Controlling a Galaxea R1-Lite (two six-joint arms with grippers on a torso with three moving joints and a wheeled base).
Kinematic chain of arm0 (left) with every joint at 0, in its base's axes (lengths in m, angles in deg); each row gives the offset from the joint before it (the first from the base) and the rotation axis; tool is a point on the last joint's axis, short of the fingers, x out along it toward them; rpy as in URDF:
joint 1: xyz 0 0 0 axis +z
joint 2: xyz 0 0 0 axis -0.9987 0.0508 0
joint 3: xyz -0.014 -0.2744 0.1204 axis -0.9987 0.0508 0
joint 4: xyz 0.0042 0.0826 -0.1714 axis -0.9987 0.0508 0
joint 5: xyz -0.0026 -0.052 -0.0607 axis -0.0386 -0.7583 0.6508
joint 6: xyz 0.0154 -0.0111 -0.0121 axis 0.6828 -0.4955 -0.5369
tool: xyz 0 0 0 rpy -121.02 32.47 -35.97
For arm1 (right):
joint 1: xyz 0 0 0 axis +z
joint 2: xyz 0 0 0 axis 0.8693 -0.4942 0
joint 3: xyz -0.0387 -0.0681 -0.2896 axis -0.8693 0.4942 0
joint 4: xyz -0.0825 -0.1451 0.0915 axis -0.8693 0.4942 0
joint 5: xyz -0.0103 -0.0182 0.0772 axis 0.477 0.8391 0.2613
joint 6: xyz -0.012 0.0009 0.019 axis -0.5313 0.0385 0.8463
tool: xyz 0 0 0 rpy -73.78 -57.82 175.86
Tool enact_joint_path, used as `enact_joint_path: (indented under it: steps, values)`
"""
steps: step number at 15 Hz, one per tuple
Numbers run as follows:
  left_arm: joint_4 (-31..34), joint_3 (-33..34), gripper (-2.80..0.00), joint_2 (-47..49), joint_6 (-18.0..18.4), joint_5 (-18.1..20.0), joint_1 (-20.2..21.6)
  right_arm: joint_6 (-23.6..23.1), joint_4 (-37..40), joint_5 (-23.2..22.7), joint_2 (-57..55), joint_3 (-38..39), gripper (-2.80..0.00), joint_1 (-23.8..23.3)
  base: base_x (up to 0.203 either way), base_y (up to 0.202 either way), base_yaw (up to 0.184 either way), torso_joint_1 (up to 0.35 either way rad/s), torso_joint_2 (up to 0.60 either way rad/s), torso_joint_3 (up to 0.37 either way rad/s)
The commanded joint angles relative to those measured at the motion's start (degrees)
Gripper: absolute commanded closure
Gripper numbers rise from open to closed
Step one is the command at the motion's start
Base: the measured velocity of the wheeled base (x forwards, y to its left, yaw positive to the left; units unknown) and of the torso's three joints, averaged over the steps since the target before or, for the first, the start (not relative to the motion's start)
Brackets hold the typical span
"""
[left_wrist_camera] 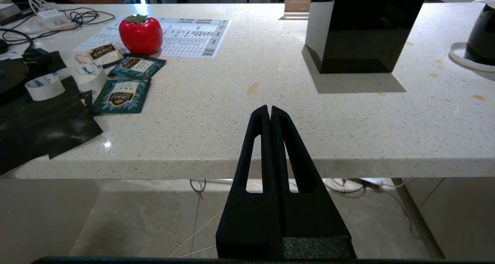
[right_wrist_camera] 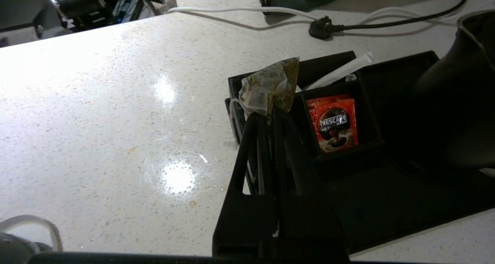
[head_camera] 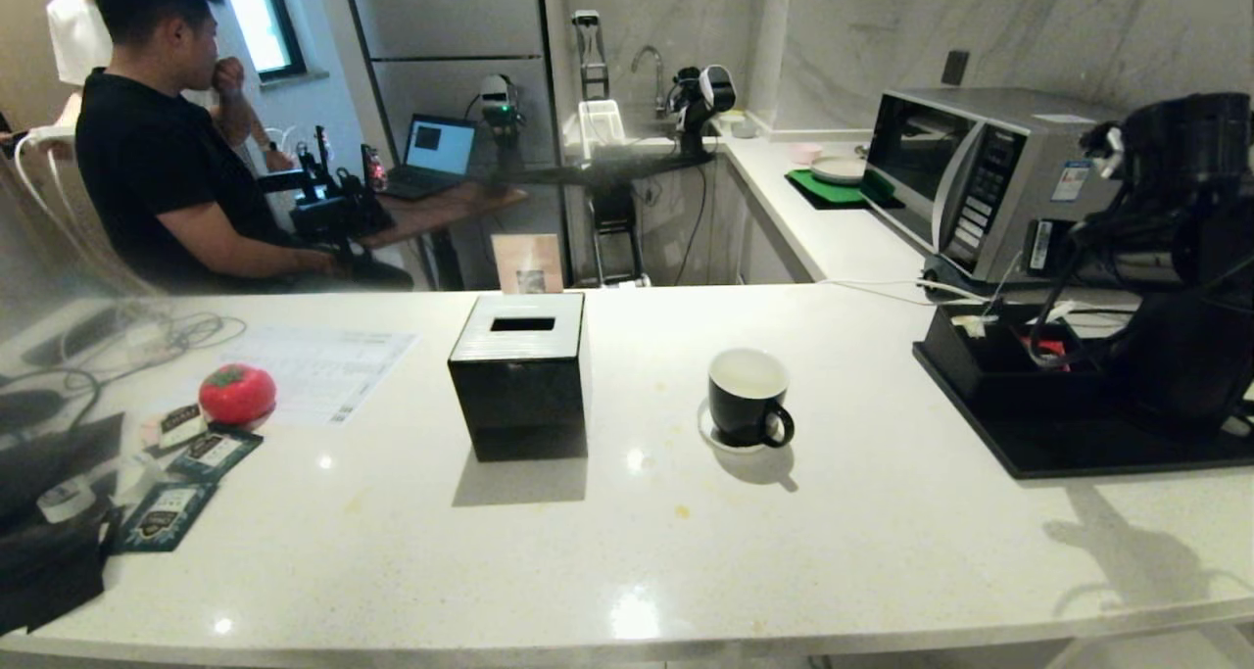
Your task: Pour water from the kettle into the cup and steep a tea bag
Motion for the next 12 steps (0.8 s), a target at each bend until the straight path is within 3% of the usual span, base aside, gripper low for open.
enact_joint_path:
  steps: [1,12]
  values:
    - [0.0,0.0,0.00,0.0,0.0,0.0,0.0,0.1,-0.2,-0.2,1.3,0.7,0.00,0.1,0.000,0.000,0.000,0.000,0.00,0.000]
    - [0.0,0.0,0.00,0.0,0.0,0.0,0.0,-0.4,-0.9,-8.3,6.8,3.4,0.00,0.1,0.000,0.000,0.000,0.000,0.00,0.000]
